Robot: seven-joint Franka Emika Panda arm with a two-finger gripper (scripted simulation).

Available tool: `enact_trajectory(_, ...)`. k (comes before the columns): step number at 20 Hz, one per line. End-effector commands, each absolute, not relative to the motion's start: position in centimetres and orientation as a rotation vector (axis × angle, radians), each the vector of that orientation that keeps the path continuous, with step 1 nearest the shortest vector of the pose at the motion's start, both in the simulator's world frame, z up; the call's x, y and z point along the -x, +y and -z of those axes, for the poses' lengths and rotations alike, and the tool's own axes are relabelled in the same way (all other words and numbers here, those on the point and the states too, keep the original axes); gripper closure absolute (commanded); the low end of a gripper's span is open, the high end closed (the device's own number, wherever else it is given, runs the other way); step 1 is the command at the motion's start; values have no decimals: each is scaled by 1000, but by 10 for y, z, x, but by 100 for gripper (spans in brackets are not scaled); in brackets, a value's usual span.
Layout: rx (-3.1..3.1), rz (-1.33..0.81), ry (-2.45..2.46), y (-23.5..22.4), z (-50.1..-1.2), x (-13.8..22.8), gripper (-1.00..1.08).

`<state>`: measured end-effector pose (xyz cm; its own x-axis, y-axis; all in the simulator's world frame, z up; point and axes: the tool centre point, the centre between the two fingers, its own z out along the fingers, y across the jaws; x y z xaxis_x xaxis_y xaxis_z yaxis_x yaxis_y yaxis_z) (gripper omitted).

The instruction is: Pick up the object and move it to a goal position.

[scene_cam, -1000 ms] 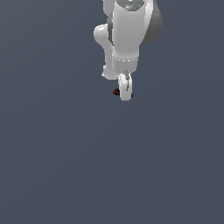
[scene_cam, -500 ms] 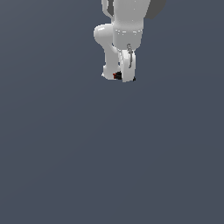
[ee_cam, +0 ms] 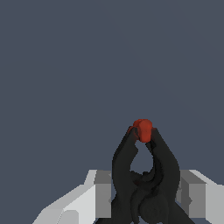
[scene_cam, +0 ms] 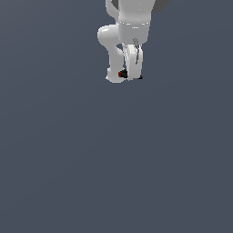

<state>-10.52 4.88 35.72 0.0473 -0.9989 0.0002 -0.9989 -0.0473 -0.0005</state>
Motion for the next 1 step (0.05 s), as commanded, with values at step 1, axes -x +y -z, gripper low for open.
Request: enact_trajectory(1, 2274, 0, 2168, 49, -356, 105, 108)
